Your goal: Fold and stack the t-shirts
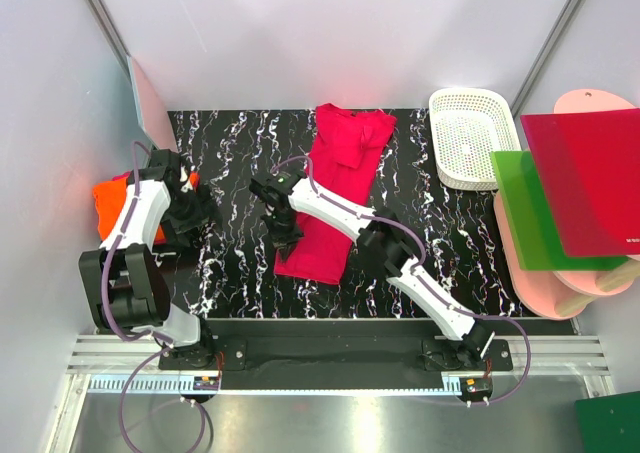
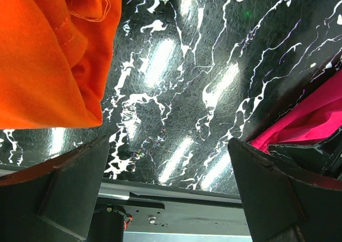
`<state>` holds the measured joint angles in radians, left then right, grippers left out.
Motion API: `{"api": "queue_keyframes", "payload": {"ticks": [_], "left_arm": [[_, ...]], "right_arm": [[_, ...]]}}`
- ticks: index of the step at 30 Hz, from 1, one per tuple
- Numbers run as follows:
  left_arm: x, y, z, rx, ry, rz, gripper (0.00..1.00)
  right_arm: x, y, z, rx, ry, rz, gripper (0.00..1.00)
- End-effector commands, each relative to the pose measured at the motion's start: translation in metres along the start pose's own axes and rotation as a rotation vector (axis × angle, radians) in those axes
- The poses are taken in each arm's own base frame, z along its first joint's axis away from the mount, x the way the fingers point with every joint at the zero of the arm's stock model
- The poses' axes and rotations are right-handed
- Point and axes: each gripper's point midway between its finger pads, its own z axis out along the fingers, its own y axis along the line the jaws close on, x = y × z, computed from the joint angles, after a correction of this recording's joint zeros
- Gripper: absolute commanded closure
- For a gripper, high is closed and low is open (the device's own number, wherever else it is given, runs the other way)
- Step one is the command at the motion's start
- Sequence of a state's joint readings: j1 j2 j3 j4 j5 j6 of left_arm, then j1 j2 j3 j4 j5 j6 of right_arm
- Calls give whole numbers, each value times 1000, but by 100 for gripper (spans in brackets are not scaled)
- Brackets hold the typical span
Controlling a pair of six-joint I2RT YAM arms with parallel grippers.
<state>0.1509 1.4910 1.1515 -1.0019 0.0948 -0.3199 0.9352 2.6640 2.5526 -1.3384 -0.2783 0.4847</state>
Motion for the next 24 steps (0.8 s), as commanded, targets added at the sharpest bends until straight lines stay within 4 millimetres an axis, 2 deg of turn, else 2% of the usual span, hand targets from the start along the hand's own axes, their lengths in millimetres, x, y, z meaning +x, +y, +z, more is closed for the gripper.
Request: {"api": "queue_keyframes", "payload": {"ticks": [1,5,8,13,17,19,20,22,23,24], "left_arm": [[-14,-6,-3,31,-35,14,1],[-13,-9,-1,44,-21,16,1],[-10,-13,2,67,-2,17,1],[-4,-17,6,87,19,28,1],[8,-25,8,96,38,75,1],[18,-29,10,106,58,93,1],[22,-33,11,112,65,114,1],[32,-39,10,134,81,134,1],[36,-45,10,148,84,153,1],[39,-49,8,167,83,163,1]], "right_arm": [[20,2,-44,35,-12,-26,100],[35,-12,-72,93,-39,-16,100],[49,-25,-77,142,-23,5,100],[68,-44,-67,204,28,50,100],[88,-62,-50,269,114,104,98],[95,-68,-44,286,150,114,87],[96,-71,-45,301,144,114,66],[93,-75,-52,323,107,111,50],[86,-77,-65,344,41,102,33],[81,-80,-74,359,-2,99,24]]}}
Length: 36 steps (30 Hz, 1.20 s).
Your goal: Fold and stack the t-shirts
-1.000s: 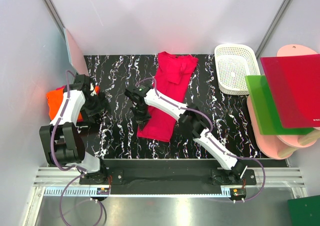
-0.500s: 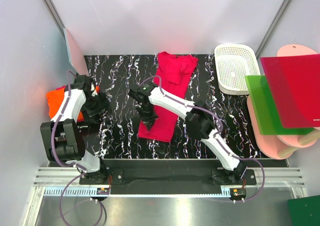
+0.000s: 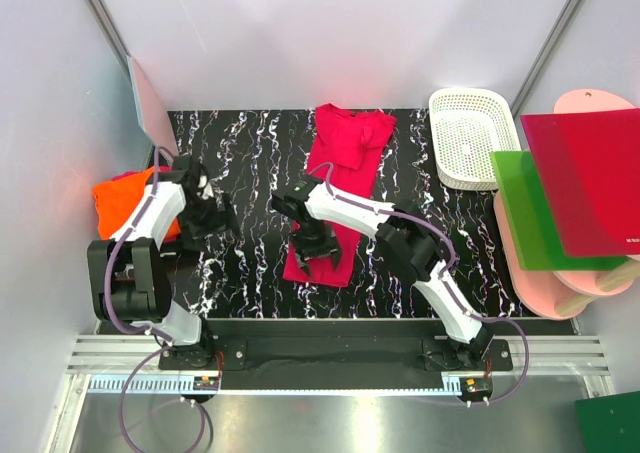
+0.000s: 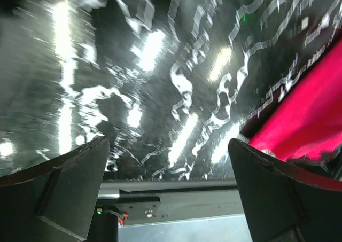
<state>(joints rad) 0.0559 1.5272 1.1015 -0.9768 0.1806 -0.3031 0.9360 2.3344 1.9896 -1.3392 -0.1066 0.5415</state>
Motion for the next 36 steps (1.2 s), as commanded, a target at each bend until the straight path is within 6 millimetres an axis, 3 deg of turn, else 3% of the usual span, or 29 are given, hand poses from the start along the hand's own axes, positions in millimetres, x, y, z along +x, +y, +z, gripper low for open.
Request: {"api": "queue_keyframes", "payload": {"ticks": [1,3,4,5,7,9,10,11,13,18,21,27,34,36], "left_arm": [[13,-31,-9,131,-11,77,1],[19,-48,-11,178,-16,118,1],[22,-59,-12,219,-11,118,1],[25,-69,-10,245,-16,140,1],[33,-88,-9,312,8,135,1],[36,-98,0,346,17,110,1],[40,-104,2,366,26,113,1],[42,-106,9,376,25,112,1],[45,-111,19,392,43,98,2],[68,-111,51,380,140,80,11],[80,-118,66,406,191,69,15],[87,-126,83,427,225,48,22],[105,-132,98,402,295,44,45],[110,-131,102,381,315,38,55]], "right_arm": [[2,-24,-48,91,-147,27,14],[-8,-31,-78,89,-283,45,0],[-8,-35,-82,95,-309,58,0],[-12,-35,-101,52,-394,105,0],[-7,-46,-114,-1,-450,217,0],[-15,-57,-119,-71,-507,336,1],[-2,-69,-111,-99,-495,438,3],[-7,-64,-111,-196,-508,483,4],[1,-79,-94,-298,-489,633,8],[29,-88,-50,-349,-375,764,11],[34,-76,-30,-390,-291,781,11],[19,-58,-5,-486,-242,869,11],[5,-29,16,-563,-105,864,13],[-2,-18,13,-593,-65,838,21]]}}
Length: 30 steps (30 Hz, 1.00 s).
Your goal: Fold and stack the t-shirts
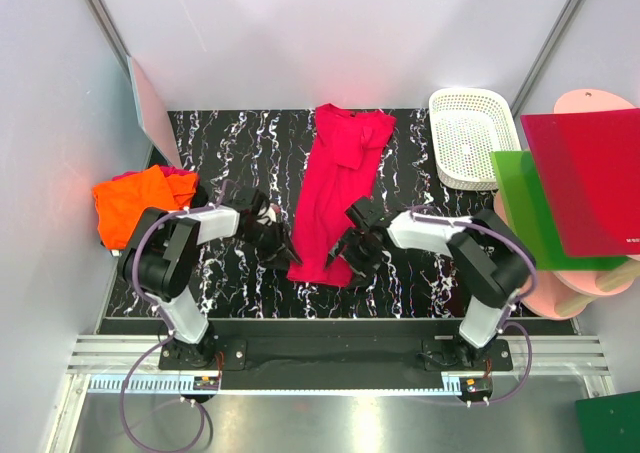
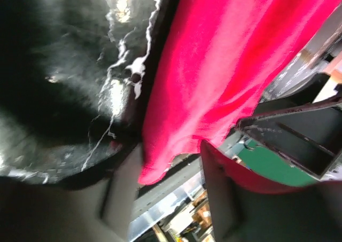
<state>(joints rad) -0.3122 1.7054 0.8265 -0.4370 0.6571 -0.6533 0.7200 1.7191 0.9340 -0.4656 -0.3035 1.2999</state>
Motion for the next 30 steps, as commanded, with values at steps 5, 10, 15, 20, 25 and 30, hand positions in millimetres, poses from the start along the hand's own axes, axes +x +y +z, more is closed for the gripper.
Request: {"api": "queue_keyframes", "payload": {"ticks": [5,10,15,20,25,30], "left_arm": [[9,15,21,-84,40,-10,100],[15,1,0,-86,34,25,100],[29,-3,-17,-85,38,33,100],[53,-5,-26,-65,89,49,100],[66,-15,-35,-41,117,74,100],[42,-57,-56,4,39,134,100]], "right_arm": [[20,40,20,-61,200,-18,95],[29,34,-3,-38,210,-52,100],[38,8,-30,44,219,-128,100],[48,-15,-44,77,246,-155,100],[50,-26,-55,84,224,-181,100],[28,-7,-74,95,77,-260,100]]}}
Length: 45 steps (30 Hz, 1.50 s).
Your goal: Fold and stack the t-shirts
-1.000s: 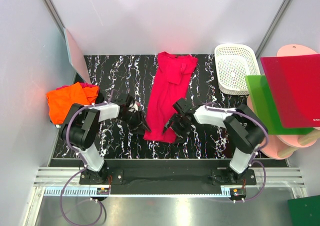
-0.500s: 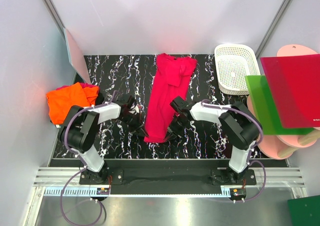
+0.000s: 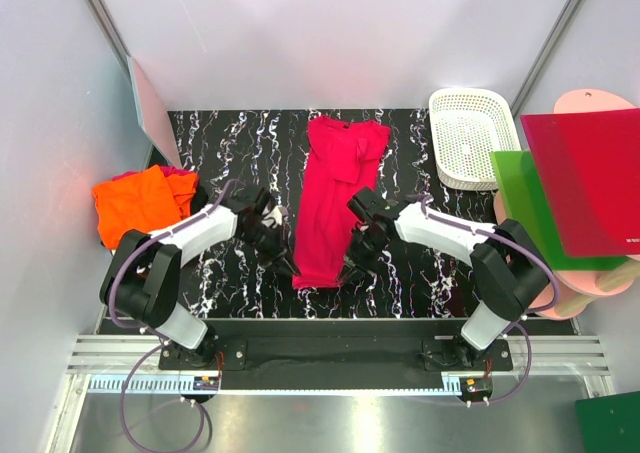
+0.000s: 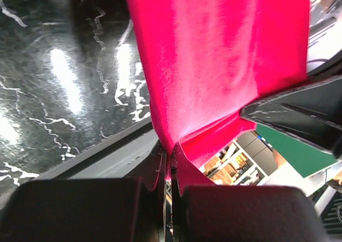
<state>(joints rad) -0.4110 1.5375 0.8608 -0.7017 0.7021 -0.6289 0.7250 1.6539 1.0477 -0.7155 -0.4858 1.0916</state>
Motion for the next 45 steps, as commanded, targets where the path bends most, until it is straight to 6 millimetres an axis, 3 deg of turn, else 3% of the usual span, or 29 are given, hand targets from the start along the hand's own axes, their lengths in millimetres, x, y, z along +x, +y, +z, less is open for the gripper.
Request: {"api": "queue_keyframes", "payload": {"ticks": [1,2,3,5,9,13,17,21,29,34,35,36,37,38,39,43,45], "left_arm": [[-23,-35,-31,15,-99,77,100],[-29,-41,-34,21,-114,80,100],[-38,-56,-41,41,-140,101,100],[-50,-66,-43,47,-150,99,100],[-79,-92,-48,72,-179,121,100],[-100,-93,-32,60,-148,94,100],[-118,-93,-21,50,-137,77,98],[-134,-92,-13,39,-135,58,98],[-161,-111,-28,81,-175,63,97],[-179,-105,-33,71,-201,38,94],[-183,-101,-30,63,-198,28,87],[-186,-99,-30,64,-197,23,72],[-188,-96,-30,61,-195,10,53],[-191,-97,-30,63,-194,11,10],[-191,-97,-31,64,-195,17,1],[-181,-102,-45,63,-215,49,1],[-172,-107,-59,69,-241,83,1]], "right_arm": [[-12,-7,-31,114,-131,-78,100],[-19,6,-39,98,-162,-115,100],[-27,5,-43,129,-200,-122,100],[-41,20,-51,133,-247,-169,100],[-79,28,-62,215,-357,-212,100],[-108,41,-60,247,-389,-240,100],[-133,34,-44,317,-386,-235,100],[-158,32,-45,345,-424,-211,100],[-188,46,-62,319,-496,-207,100],[-207,54,-60,320,-514,-220,100],[-210,54,-58,324,-513,-222,100],[-214,54,-55,328,-513,-225,99],[-220,54,-51,335,-512,-227,99],[-224,53,-49,343,-517,-225,99],[-228,52,-47,349,-516,-224,98],[-250,52,-39,356,-524,-213,96],[-262,57,-46,335,-546,-199,96]]}}
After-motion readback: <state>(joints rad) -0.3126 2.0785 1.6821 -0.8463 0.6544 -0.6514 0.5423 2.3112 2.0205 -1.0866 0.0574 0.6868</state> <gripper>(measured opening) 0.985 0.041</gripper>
